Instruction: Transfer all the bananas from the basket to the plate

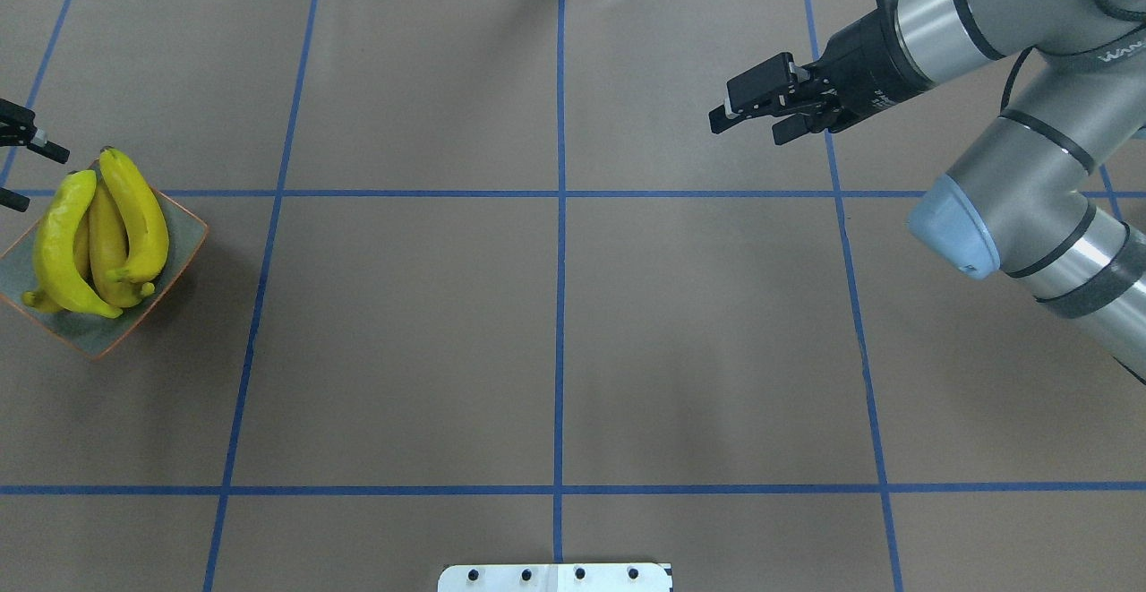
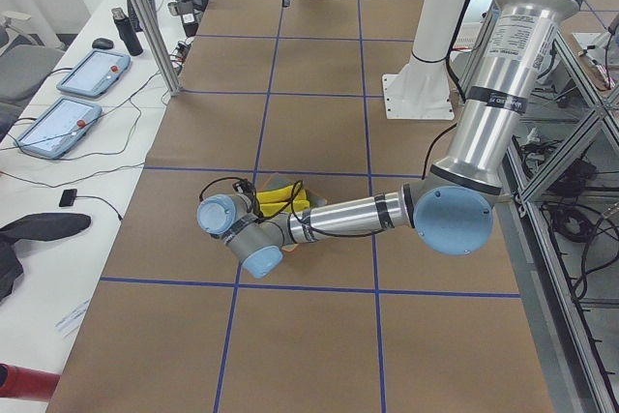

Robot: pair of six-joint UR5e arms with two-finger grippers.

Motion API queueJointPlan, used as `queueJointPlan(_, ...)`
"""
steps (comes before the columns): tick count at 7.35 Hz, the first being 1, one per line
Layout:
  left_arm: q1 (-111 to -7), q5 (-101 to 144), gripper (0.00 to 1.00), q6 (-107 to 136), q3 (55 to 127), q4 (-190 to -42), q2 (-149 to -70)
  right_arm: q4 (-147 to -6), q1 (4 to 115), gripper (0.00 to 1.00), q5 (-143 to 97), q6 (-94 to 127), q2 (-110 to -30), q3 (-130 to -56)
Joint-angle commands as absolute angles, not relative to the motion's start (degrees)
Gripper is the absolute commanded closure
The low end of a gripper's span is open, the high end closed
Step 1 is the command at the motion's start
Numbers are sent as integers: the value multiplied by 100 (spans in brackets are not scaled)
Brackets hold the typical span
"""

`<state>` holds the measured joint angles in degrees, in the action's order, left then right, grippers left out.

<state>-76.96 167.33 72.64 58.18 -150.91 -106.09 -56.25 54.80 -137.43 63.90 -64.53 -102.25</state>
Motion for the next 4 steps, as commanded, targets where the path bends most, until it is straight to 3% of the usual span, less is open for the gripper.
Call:
queueJointPlan(1,-8276,16734,1,7312,6255,-15073,-10608,-5625,5502,2,-13729,6390,-6469,-10239)
queueJointPlan(4,-8815,16185,3,7313,6521,-15082,-10635,-5625,5922,2,-13072,6276,-7336,-10353)
